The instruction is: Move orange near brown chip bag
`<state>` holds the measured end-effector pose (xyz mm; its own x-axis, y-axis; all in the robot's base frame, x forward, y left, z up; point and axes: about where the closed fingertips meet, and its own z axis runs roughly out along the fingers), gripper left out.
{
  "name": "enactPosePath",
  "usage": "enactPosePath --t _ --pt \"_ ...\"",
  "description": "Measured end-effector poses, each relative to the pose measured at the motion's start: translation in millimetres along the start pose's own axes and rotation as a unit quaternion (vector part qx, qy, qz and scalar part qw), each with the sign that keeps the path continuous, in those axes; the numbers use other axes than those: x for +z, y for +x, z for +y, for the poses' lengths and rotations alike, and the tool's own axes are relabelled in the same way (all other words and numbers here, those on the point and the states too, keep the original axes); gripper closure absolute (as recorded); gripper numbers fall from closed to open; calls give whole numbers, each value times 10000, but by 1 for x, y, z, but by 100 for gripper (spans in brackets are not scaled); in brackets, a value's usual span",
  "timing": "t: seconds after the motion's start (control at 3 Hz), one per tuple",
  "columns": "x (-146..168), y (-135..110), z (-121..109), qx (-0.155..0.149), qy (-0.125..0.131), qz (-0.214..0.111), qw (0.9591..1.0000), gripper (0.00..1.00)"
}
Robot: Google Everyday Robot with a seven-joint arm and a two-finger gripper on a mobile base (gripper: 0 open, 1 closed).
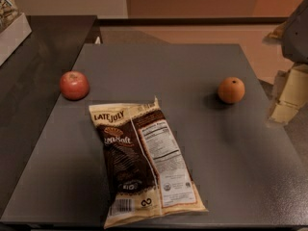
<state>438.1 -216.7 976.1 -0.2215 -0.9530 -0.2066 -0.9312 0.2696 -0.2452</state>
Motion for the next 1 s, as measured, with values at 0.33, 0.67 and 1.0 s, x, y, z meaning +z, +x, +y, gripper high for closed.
enactPosePath --t 0.33,0.67,1.0 --pt "0 -1 -1 18 -3 -26 10000 0" --pt "7 -5 -9 93 13 -186 9998 0" --pt "23 -16 -20 215 52 -443 9988 0"
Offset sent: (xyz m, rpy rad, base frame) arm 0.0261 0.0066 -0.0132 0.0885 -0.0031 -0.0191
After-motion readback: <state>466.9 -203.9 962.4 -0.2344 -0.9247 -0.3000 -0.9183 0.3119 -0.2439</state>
